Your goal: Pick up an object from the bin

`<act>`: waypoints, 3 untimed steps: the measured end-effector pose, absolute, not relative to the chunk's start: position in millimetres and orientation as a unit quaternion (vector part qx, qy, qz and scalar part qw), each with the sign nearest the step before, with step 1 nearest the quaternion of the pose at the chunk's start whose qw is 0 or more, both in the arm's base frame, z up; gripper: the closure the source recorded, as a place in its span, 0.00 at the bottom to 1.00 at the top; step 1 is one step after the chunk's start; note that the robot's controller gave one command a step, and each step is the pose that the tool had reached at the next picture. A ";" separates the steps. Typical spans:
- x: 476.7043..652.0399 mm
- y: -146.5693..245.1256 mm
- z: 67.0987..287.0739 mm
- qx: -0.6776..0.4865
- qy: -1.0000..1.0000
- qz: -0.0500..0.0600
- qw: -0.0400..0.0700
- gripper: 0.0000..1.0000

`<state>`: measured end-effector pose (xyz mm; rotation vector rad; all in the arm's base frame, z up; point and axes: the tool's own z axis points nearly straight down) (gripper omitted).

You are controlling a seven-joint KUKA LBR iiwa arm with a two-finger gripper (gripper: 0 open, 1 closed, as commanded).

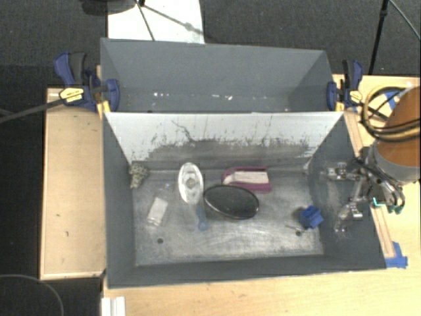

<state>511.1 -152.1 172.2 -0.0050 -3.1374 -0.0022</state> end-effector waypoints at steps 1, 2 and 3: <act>515.9 -140.2 67.5 -0.058 -0.998 -0.001 0.000 0.00; 517.7 -138.1 72.0 -0.053 -0.999 -0.002 -0.002 1.00; 504.5 -121.0 245.0 0.034 -0.999 0.001 -0.005 1.00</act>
Offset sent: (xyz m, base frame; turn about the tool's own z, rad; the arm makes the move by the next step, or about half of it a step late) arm 0.0048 0.0111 -0.1022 0.1123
